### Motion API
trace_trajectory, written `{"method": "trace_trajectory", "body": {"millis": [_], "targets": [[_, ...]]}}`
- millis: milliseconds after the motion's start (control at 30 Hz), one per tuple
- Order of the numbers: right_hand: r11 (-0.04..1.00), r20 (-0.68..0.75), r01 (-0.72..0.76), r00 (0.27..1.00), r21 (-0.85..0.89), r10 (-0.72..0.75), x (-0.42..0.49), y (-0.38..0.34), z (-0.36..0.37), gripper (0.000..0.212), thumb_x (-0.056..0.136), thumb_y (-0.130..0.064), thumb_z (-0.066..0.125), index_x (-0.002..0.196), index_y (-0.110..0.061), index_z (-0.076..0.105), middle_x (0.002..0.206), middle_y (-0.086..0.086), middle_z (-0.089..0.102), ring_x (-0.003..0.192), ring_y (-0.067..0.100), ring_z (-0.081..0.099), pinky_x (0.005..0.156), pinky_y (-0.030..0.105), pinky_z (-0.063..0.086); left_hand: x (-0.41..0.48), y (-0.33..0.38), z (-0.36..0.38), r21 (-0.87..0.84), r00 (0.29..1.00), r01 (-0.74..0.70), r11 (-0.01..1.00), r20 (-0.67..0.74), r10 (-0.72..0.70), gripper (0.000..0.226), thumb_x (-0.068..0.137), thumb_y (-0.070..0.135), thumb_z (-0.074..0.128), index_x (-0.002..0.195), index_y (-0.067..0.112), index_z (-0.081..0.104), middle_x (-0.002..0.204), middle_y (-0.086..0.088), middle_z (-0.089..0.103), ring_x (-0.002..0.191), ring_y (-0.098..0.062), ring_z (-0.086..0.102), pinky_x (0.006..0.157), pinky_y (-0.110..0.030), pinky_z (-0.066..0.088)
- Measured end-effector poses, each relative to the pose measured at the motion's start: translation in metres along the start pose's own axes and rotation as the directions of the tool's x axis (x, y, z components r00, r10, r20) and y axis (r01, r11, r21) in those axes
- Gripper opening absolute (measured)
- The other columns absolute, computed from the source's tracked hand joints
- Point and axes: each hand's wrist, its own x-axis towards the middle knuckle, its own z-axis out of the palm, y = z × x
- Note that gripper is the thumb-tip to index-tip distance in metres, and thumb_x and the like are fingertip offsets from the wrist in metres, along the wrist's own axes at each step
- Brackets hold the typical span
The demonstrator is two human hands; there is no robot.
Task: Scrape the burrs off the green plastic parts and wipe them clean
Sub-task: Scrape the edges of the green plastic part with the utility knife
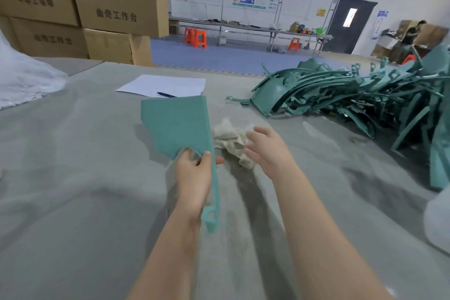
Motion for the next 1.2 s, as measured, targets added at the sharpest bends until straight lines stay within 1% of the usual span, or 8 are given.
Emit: {"method": "trace_trajectory", "body": {"millis": [167, 233, 367, 567, 667, 800, 1000, 1200], "targets": [[0.65, -0.271, -0.15, 0.958, -0.745, -0.09, -0.021, 0.029, -0.068, 0.05, 0.086, -0.039, 0.065, 0.128, -0.014, 0.052, 0.132, 0.013, 0.053, 0.121, 0.032, 0.051, 0.099, 0.039, 0.044, -0.003, 0.005, 0.001, -0.078, 0.996, 0.087, 0.993, 0.022, -0.086, 0.023, 0.089, 0.003, 0.047, 0.109, 0.001, 0.058, 0.078, 0.0, 0.069, 0.052, 0.002, 0.056, 0.044, -0.011, 0.039], [0.486, -0.247, -0.24, 0.968, -0.84, 0.052, -0.035, 0.041, -0.086, 0.056, 0.079, -0.049, 0.071, 0.117, -0.014, 0.049, 0.12, 0.01, 0.054, 0.111, 0.031, 0.053, 0.086, 0.036, 0.045, -0.004, 0.005, 0.004, -0.076, 0.992, 0.128, 0.989, 0.026, -0.127, 0.021, 0.088, 0.003, 0.044, 0.105, -0.004, 0.055, 0.076, -0.008, 0.055, 0.053, -0.012, 0.048, 0.041, -0.014, 0.036], [0.417, -0.188, -0.199, 0.98, -0.887, 0.066, -0.044, 0.042, -0.092, 0.04, 0.083, -0.046, 0.069, 0.081, -0.011, 0.05, 0.082, 0.007, 0.055, 0.079, 0.026, 0.051, 0.058, 0.029, 0.034, -0.005, 0.004, 0.007, -0.067, 0.967, 0.248, 0.967, 0.08, -0.242, 0.011, 0.091, 0.016, 0.044, 0.096, 0.008, 0.05, 0.08, -0.011, 0.041, 0.062, -0.021, 0.04, 0.039, -0.018, 0.032], [0.716, -0.076, 0.21, 0.935, -0.665, -0.345, -0.039, 0.018, -0.077, 0.021, 0.091, -0.035, 0.061, 0.082, -0.017, 0.056, 0.073, -0.004, 0.053, 0.073, 0.017, 0.052, 0.057, 0.028, 0.033, 0.005, -0.004, 0.002, -0.179, 0.927, 0.367, 0.913, 0.147, -0.344, 0.033, 0.091, 0.045, 0.058, 0.096, 0.012, 0.061, 0.079, -0.002, 0.063, 0.06, -0.015, 0.057, 0.055, -0.025, 0.044], [0.737, -0.081, 0.363, 0.868, -0.571, -0.49, -0.032, 0.015, -0.059, 0.018, 0.091, -0.041, 0.06, 0.102, -0.028, 0.052, 0.099, -0.008, 0.054, 0.083, 0.009, 0.053, 0.065, 0.025, 0.037, 0.006, -0.001, 0.002, -0.417, 0.861, 0.504, 0.756, 0.313, -0.401, 0.016, 0.089, 0.03, 0.066, 0.091, 0.016, 0.061, 0.068, 0.001, 0.062, 0.054, -0.012, 0.055, 0.044, -0.02, 0.043], [0.692, -0.047, 0.504, 0.79, -0.517, -0.611, -0.026, 0.034, -0.044, 0.021, 0.092, -0.037, 0.062, 0.108, -0.031, 0.051, 0.093, -0.013, 0.059, 0.087, 0.013, 0.056, 0.072, 0.03, 0.042, 0.006, -0.001, 0.004, -0.429, 0.871, 0.482, 0.764, 0.332, -0.362, 0.01, 0.091, 0.024, 0.064, 0.084, 0.018, 0.06, 0.059, 0.005, 0.06, 0.046, -0.008, 0.053, 0.042, -0.017, 0.042], [0.652, -0.044, 0.457, 0.798, -0.605, -0.601, -0.02, 0.051, -0.043, 0.028, 0.092, -0.052, 0.052, 0.109, -0.03, 0.057, 0.082, -0.014, 0.061, 0.076, 0.01, 0.055, 0.062, 0.027, 0.038, 0.007, 0.003, -0.001, -0.41, 0.867, 0.492, 0.768, 0.308, -0.391, 0.016, 0.093, 0.016, 0.057, 0.078, 0.021, 0.055, 0.063, 0.005, 0.052, 0.049, -0.008, 0.044, 0.039, -0.016, 0.034], [0.649, -0.182, 0.308, 0.798, -0.696, -0.574, -0.02, 0.048, -0.049, 0.042, 0.091, -0.06, 0.041, 0.073, -0.023, 0.048, 0.054, -0.007, 0.047, 0.053, 0.008, 0.045, 0.048, 0.029, 0.024, 0.008, 0.009, -0.014, -0.434, 0.694, 0.713, 0.551, 0.554, -0.46, 0.003, 0.083, 0.013, 0.059, 0.085, 0.012, 0.061, 0.069, 0.0, 0.06, 0.046, -0.009, 0.058, 0.043, -0.015, 0.047]]}}
